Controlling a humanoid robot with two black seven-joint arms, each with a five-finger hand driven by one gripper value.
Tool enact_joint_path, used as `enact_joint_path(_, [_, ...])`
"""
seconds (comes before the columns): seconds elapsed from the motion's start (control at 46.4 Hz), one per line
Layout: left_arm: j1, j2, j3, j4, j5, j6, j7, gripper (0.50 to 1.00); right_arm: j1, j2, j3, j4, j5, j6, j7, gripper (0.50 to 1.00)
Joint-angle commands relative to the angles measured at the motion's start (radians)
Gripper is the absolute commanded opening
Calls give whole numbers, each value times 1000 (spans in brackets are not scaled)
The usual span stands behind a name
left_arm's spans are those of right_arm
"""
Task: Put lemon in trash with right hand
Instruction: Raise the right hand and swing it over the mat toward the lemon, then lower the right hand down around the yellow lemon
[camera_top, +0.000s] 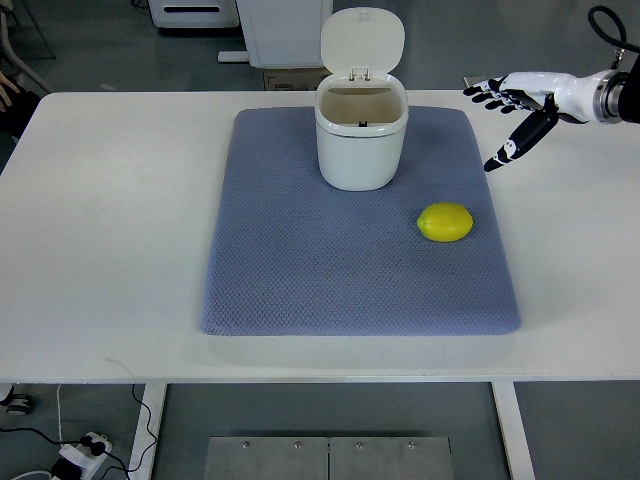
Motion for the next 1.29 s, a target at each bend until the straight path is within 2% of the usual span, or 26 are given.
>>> enact_joint_path(0.0, [0, 0, 0, 0, 0, 0, 0, 1000, -16, 1, 5, -4, 0, -1, 5, 1000])
enact_joint_path(0.172, [0, 0, 0, 0, 0, 0, 0, 1000, -17, 0, 5, -1, 2, 25, 11, 1000])
enact_joint_path(0.345, [0, 0, 0, 0, 0, 0, 0, 1000, -5, 3, -45, 10, -26, 20, 106, 1000])
enact_joint_path(0.474, [0, 0, 0, 0, 0, 0, 0, 1000, 29, 7, -119, 21, -100, 20, 117, 1000])
enact_joint_path(0.948, [0, 0, 0, 0, 0, 0, 0, 1000, 52, 92, -231, 30, -161, 19, 106, 1000])
enact_joint_path(1.271, [0, 0, 0, 0, 0, 0, 0, 1000, 79, 105, -234, 45, -150, 52, 63, 1000])
